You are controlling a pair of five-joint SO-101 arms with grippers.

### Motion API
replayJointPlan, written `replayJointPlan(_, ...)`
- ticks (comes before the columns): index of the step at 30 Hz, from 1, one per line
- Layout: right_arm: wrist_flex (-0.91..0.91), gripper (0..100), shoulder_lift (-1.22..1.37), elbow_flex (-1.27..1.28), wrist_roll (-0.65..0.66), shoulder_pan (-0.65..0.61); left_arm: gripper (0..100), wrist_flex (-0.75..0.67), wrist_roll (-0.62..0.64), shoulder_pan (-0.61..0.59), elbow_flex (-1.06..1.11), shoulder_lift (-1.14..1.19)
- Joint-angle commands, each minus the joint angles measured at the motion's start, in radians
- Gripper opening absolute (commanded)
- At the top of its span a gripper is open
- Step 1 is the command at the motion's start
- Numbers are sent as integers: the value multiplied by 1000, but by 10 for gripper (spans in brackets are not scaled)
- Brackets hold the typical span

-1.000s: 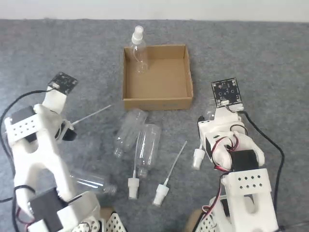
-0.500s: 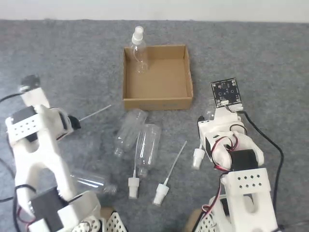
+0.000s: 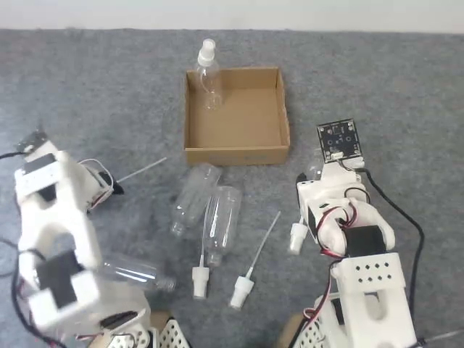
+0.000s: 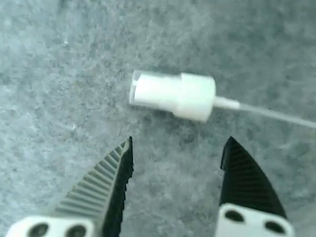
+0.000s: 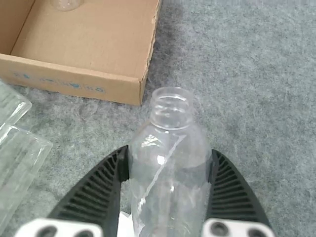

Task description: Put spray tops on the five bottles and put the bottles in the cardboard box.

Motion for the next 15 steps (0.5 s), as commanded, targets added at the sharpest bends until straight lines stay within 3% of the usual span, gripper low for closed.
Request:
replayJointPlan(1, -21, 126, -27, -15, 5, 10, 269, 14, 71, -3, -170, 172)
replayJointPlan(5, -22, 126, -27, -15, 5, 10, 270, 91, 91, -5, -269, 238)
replayJointPlan(15, -24, 126, -27, -14, 25, 8, 272, 101, 155, -3, -323, 245)
